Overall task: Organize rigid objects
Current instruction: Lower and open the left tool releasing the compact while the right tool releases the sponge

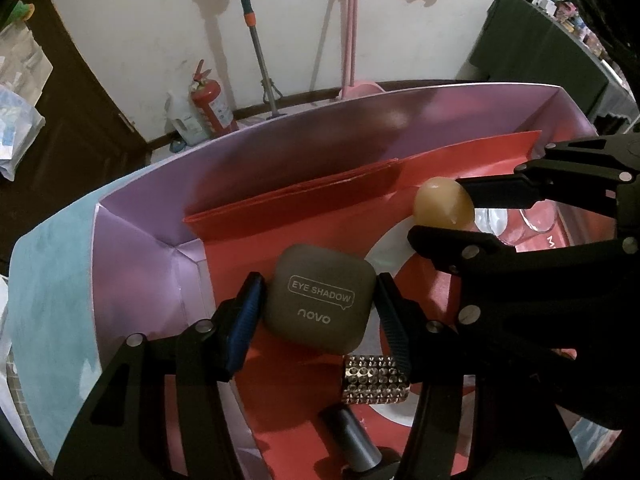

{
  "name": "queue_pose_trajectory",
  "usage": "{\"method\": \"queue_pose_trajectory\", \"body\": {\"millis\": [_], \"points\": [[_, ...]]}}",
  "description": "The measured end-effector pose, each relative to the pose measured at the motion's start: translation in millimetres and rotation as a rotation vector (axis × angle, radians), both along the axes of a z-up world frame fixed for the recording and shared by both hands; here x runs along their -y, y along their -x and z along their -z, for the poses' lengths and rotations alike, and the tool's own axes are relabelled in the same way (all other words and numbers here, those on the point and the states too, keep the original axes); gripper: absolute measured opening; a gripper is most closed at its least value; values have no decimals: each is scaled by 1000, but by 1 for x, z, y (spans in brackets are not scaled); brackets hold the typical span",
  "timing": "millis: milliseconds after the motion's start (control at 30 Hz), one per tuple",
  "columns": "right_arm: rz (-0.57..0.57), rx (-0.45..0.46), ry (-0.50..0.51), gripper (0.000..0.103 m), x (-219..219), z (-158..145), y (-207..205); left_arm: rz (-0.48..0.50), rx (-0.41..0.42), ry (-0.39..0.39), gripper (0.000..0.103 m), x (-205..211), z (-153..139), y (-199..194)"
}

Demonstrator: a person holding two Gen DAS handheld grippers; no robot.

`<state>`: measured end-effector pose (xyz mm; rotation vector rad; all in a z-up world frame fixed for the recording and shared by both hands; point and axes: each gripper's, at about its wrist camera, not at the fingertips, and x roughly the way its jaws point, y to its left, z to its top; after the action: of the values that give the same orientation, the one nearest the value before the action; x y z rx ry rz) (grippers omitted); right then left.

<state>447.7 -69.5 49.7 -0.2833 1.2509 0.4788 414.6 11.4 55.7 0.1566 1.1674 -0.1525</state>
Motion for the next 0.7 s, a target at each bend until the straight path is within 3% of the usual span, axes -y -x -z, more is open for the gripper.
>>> {"method": "queue_pose_trajectory", "body": {"millis": [700], "points": [[-1, 9, 6, 44, 5, -2, -3, -15, 15, -14, 60, 2, 1, 8]]}}
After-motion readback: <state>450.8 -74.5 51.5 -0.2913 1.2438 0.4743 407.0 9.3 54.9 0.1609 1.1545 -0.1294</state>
